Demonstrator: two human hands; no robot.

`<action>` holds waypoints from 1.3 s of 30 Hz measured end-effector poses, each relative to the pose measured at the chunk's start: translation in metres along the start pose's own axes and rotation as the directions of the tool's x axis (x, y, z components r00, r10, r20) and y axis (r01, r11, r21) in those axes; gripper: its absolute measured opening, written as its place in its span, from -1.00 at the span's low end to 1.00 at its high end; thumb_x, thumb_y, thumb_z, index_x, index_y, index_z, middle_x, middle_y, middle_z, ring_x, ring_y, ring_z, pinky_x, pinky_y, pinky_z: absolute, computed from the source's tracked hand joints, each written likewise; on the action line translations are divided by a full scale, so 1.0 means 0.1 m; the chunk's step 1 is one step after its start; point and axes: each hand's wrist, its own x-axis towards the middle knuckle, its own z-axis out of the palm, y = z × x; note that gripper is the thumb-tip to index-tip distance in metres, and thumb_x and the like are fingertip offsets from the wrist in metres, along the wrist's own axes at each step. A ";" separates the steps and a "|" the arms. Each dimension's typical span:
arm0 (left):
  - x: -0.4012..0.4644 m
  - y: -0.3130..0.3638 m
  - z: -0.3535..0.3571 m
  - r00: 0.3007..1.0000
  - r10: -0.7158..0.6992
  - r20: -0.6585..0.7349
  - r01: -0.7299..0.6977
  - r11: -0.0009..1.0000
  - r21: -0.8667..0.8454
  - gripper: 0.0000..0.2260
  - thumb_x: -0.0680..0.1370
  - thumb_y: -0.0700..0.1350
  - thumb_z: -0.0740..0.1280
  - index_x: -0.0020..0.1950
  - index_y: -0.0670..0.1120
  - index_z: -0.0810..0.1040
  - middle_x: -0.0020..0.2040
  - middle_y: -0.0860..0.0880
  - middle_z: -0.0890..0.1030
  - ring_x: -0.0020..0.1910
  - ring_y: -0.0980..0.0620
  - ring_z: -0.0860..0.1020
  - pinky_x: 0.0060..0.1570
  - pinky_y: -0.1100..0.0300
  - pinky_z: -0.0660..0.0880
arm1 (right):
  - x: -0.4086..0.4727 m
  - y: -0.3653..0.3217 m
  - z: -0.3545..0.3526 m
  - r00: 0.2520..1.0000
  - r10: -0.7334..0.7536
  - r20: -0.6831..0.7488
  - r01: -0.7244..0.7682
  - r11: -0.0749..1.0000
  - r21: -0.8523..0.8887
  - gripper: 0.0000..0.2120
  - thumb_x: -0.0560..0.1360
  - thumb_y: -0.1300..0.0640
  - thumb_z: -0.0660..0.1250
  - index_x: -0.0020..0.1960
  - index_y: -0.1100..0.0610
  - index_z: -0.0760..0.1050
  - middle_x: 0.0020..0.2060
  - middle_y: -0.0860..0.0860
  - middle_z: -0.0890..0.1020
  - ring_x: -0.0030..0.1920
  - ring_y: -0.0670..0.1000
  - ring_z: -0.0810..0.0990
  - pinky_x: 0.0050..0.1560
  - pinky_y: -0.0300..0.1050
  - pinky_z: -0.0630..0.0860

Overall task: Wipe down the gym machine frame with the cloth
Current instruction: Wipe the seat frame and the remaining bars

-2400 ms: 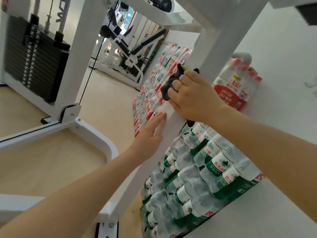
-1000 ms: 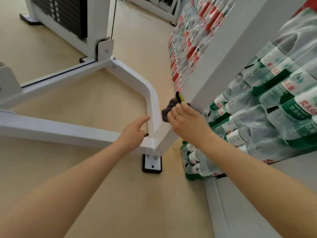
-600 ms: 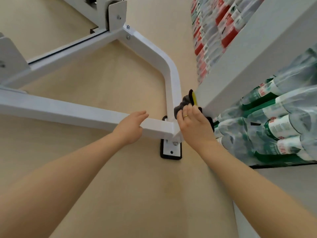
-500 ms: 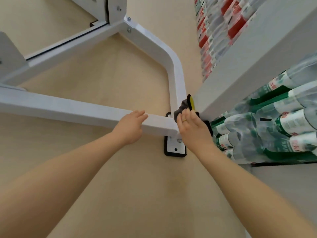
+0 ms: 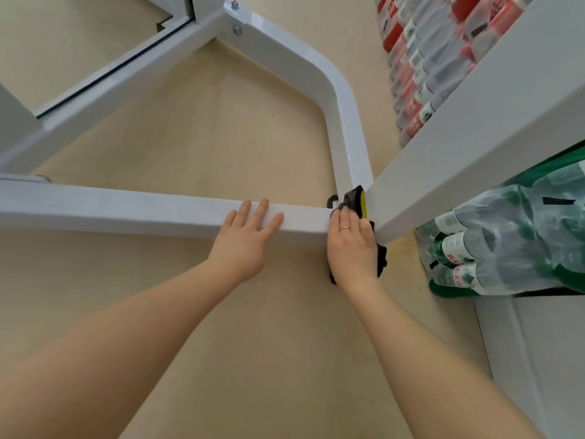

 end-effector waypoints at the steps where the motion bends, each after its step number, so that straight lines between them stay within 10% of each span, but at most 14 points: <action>1: 0.00 0.00 0.00 1.000 0.003 -0.002 -0.003 1.000 -0.003 -0.32 0.52 -0.23 0.08 0.50 0.12 -0.22 0.51 -0.04 -0.28 0.48 -0.15 -0.23 0.43 0.03 -0.20 | 0.02 -0.07 0.01 0.996 0.040 0.078 -0.052 0.987 0.155 -0.48 0.51 0.27 -0.07 0.47 0.23 0.17 0.43 0.15 0.30 0.42 0.04 0.25 0.32 -0.09 0.17; 5: 0.00 -0.03 -0.03 1.000 0.013 0.026 -0.012 0.999 -0.039 -0.33 0.52 -0.23 0.08 0.50 0.12 -0.21 0.51 -0.03 -0.28 0.48 -0.13 -0.24 0.42 0.05 -0.23 | 0.10 -0.16 0.05 0.981 -0.023 0.193 -0.070 0.884 0.462 -0.39 0.51 0.30 0.11 0.51 0.13 0.00 0.51 0.03 0.07 0.47 0.00 0.05 0.31 -0.06 0.05; 14: -0.03 -0.05 -0.10 0.998 0.013 0.055 -0.007 0.994 -0.110 -0.37 0.54 -0.24 0.09 0.51 0.09 -0.11 0.53 -0.02 -0.23 0.49 -0.08 -0.21 0.43 0.09 -0.19 | 0.14 -0.07 -0.04 0.992 0.008 0.123 -0.071 0.853 0.516 -0.61 0.50 0.38 0.14 0.29 0.13 0.28 0.50 0.11 -0.02 0.46 0.19 0.02 0.21 0.00 0.27; 18: -0.03 -0.03 -0.25 1.000 -0.002 0.023 0.011 0.908 -0.418 -0.49 0.57 -0.23 0.09 0.51 -0.04 0.06 0.54 -0.03 0.00 0.50 -0.03 -0.03 0.42 0.17 -0.09 | 0.04 -0.10 -0.15 0.970 0.191 0.150 -0.218 0.418 0.882 -0.43 0.34 0.53 0.09 0.25 0.10 0.34 0.40 0.06 0.15 0.21 0.12 0.33 0.04 -0.16 0.35; 23: -0.16 0.13 -0.41 0.998 0.051 -0.025 -0.049 0.549 -0.834 -0.63 0.62 -0.02 0.10 0.44 -0.02 0.28 0.40 0.07 0.36 0.37 0.13 0.30 0.24 0.34 0.15 | -0.20 -0.17 -0.34 0.964 0.051 0.260 -0.251 -0.135 0.959 -0.22 0.40 0.41 0.22 0.48 -0.09 0.07 0.24 -0.12 0.46 0.18 -0.09 0.47 0.18 -0.22 0.39; 32: -0.40 0.05 -0.51 0.976 0.082 -0.201 -0.217 0.437 -0.873 -0.85 0.50 -0.22 0.34 -0.15 0.02 0.46 -0.13 0.10 0.55 -0.02 0.04 0.56 0.00 0.24 0.46 | -0.28 -0.09 -0.58 0.948 -0.223 0.229 -0.314 -0.519 0.795 -0.53 0.44 0.37 0.35 0.24 -0.03 0.39 0.13 0.03 0.57 0.14 -0.04 0.56 0.16 -0.18 0.49; 35: -0.49 0.00 -0.53 0.976 0.114 -0.184 -0.216 0.430 -0.877 -0.90 0.49 -0.21 0.35 -0.15 -0.04 0.48 -0.11 0.05 0.55 -0.07 0.03 0.56 0.00 0.19 0.47 | -0.27 0.01 -0.65 0.942 -0.275 0.191 -0.303 -0.463 0.833 -0.79 0.47 0.33 0.33 0.00 0.06 0.53 -0.10 -0.01 0.62 -0.03 -0.07 0.59 0.07 -0.22 0.50; 39: -0.53 -0.09 -0.59 0.972 0.144 -0.183 -0.231 0.474 -0.850 -0.84 0.47 -0.22 0.32 -0.27 -0.01 0.45 -0.07 0.19 0.59 -0.02 0.16 0.54 0.05 0.28 0.41 | -0.22 0.09 -0.70 0.978 -0.099 0.186 -0.192 -0.062 0.979 -0.82 0.38 0.16 0.46 -0.29 0.00 0.48 -0.03 -0.16 0.50 -0.02 -0.21 0.49 -0.06 -0.40 0.36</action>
